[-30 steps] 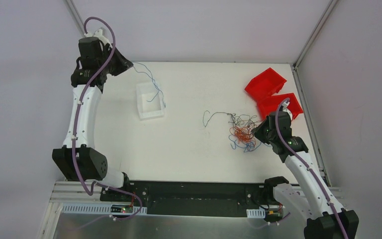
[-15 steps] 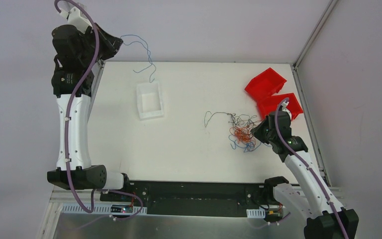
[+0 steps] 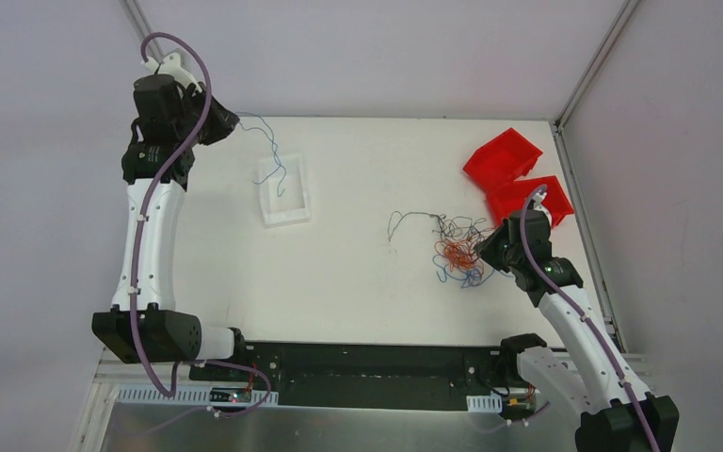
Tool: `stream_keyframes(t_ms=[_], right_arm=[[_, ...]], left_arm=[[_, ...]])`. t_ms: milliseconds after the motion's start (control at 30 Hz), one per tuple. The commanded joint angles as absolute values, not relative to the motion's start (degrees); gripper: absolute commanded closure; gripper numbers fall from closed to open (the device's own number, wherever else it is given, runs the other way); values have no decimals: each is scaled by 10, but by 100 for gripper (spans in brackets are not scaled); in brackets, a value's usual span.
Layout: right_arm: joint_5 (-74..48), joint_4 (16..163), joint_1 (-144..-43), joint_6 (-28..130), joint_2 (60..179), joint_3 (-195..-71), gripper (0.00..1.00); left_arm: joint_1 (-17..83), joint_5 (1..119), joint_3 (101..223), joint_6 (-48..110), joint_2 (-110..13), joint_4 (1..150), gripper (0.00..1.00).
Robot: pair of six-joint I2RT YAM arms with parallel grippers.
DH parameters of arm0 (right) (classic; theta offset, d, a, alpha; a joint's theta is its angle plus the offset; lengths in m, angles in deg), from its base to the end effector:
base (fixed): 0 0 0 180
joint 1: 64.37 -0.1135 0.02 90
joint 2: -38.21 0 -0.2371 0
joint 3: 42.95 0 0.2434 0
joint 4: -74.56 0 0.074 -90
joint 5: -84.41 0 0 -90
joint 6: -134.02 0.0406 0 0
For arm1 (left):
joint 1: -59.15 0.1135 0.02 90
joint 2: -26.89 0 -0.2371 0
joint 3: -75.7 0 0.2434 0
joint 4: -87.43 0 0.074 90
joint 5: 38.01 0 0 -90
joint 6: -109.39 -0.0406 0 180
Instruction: Untangle the cables
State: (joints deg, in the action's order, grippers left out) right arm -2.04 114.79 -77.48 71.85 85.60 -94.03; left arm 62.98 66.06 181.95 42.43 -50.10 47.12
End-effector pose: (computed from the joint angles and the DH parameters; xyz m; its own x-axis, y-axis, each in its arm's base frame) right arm 0.1899 0.0416 0.2355 -0.5959 0.3397 -0.7277 0.1134 0.9327 0.3425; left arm 0.2903 0.0095 0.4417 -0.2438 -0.3968 -0.8849 0.0846 0.9003 -0.4270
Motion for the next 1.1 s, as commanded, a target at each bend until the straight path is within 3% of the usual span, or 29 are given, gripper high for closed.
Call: stream_keyframes(t_ms=[0,400,700,1067], right_arm=[[-30,1142,-773,718,849,-949,100],[-34,1146,-772,724,836,-942,100],[-42,1143,-773,730,836,-940,100],[-37,1153,-773,725,832,-943,100]], left_arm=[[633,663,1795,416,-513,500,100],[631,710,1719,462,-619,544,100],[593,579,1641,453,-671,562,100],[556,605,1691,447,-807,561,100]])
